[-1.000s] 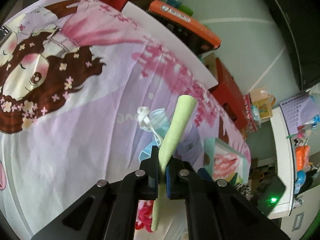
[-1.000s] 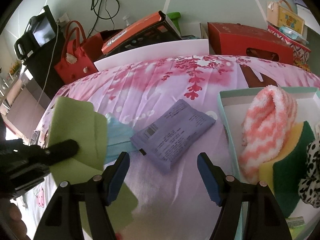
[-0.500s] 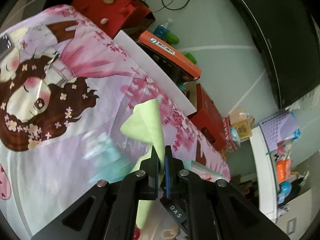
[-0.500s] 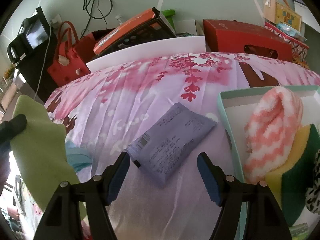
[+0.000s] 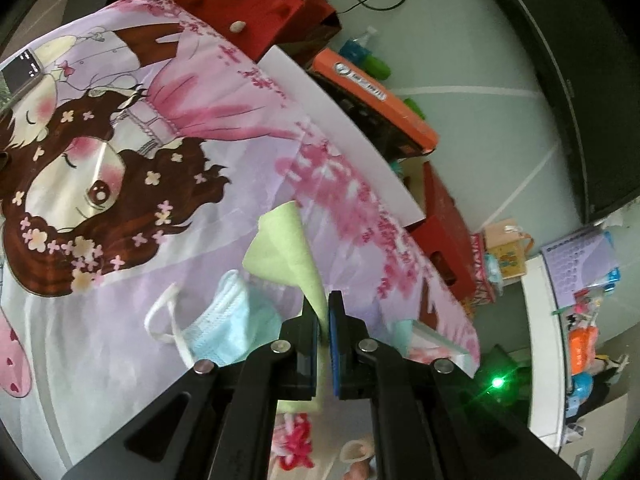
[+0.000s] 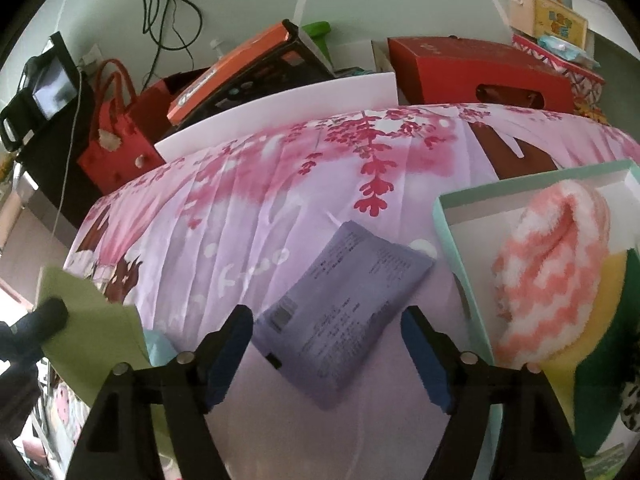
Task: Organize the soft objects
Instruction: 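Lift the green cloth with the left tool while the right tool moves over the purple packet, then grasp the purple packet with the right tool and lift it, then carry the packet and green cloth into the tray and open both tools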
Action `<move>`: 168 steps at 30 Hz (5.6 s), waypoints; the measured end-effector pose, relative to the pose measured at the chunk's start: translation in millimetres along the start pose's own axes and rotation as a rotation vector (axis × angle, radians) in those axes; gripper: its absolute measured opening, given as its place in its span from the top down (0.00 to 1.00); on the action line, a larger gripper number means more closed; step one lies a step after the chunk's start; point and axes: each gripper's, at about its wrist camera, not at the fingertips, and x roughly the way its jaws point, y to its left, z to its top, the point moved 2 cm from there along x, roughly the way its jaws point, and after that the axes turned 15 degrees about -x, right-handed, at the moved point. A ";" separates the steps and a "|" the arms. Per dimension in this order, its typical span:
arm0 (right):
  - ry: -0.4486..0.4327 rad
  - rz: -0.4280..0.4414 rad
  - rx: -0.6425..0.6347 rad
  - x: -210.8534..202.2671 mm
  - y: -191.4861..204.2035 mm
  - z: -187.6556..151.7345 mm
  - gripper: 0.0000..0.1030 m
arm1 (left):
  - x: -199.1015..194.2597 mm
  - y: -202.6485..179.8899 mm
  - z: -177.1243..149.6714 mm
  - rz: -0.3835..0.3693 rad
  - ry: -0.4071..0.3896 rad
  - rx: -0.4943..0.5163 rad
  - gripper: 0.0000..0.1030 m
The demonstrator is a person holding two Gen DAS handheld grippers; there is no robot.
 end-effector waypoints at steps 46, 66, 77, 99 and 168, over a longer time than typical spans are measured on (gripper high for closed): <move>-0.037 0.006 0.054 -18.9 -19.1 -0.7 0.66 | 29.8 7.1 -4.4 0.107 0.053 0.020 0.95; -0.186 -0.014 0.053 -91.7 -31.4 9.7 0.66 | 4.2 -34.0 -13.5 -0.168 0.047 0.096 0.96; -0.278 -0.074 0.102 -142.9 -65.3 7.8 0.66 | -20.8 -67.6 -26.6 -0.296 0.013 0.183 0.96; -0.214 -0.217 0.421 -169.0 -212.2 -41.1 0.66 | 13.2 -172.8 -103.8 -0.289 0.128 0.415 0.96; 0.010 -0.280 0.356 -149.2 -213.9 -56.1 0.00 | 75.7 -114.7 -139.0 0.251 0.056 0.563 0.05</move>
